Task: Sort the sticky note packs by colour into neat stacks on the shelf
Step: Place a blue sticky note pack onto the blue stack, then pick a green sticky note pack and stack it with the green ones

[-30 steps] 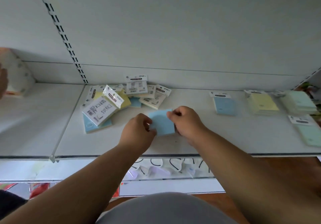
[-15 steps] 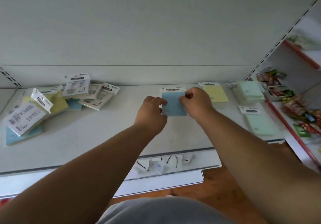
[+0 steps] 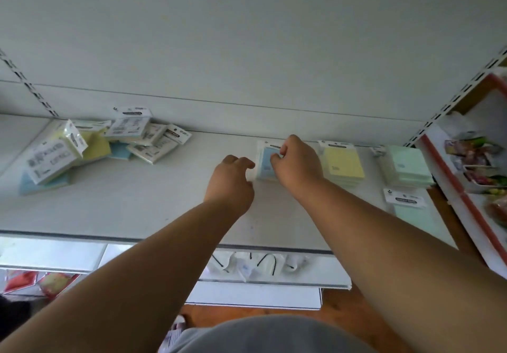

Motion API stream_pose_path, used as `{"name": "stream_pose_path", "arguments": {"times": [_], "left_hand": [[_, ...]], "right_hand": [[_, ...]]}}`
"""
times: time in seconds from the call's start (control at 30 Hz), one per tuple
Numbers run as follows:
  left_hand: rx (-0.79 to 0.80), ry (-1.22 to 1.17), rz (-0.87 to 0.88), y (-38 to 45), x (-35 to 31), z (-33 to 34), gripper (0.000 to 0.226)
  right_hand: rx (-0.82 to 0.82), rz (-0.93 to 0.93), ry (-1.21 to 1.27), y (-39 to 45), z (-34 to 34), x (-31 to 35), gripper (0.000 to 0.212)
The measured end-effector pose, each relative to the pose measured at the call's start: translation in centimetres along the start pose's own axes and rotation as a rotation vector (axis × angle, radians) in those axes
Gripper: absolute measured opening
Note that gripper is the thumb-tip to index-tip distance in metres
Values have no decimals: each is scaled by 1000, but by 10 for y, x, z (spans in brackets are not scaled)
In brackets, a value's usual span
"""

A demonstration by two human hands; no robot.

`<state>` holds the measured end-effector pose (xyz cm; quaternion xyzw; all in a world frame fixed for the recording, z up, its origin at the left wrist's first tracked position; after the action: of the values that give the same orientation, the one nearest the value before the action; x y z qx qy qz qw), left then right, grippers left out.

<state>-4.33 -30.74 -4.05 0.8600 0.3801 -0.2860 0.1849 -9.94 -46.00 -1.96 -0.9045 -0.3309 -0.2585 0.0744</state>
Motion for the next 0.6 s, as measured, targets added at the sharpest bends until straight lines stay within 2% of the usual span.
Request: {"name": "stream_pose_path", "arguments": {"times": [0.13, 0.23, 0.33, 0.4, 0.53, 0.6], "left_hand": [[-109, 23, -52, -29, 39, -36, 38], [-193, 106, -80, -35, 76, -78, 36], [-208, 211, -96, -31, 114, -112, 40], [-140, 247, -101, -24, 136, -124, 47], [56, 256, -70, -10, 164, -130, 62], [69, 254, -23, -5, 169, -135, 63]], "right_hand": [[151, -101, 98, -23, 30, 53, 16], [360, -86, 220, -41, 65, 98, 14], [575, 140, 495, -57, 100, 131, 12], [647, 342, 672, -64, 121, 148, 11], [641, 696, 960, -67, 151, 174, 19], [580, 802, 1041, -66, 158, 180, 19]]}}
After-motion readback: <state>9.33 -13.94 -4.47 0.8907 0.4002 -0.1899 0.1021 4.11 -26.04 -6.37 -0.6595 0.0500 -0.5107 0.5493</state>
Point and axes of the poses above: each hand's wrist, its own y-axis towards the middle knuckle, its own z-axis out of the palm, x = y × z, the point moved 6 cm from there along y, towards the middle knuckle, and after that the axes turned 6 degrees about z, right-handed, at the moved point
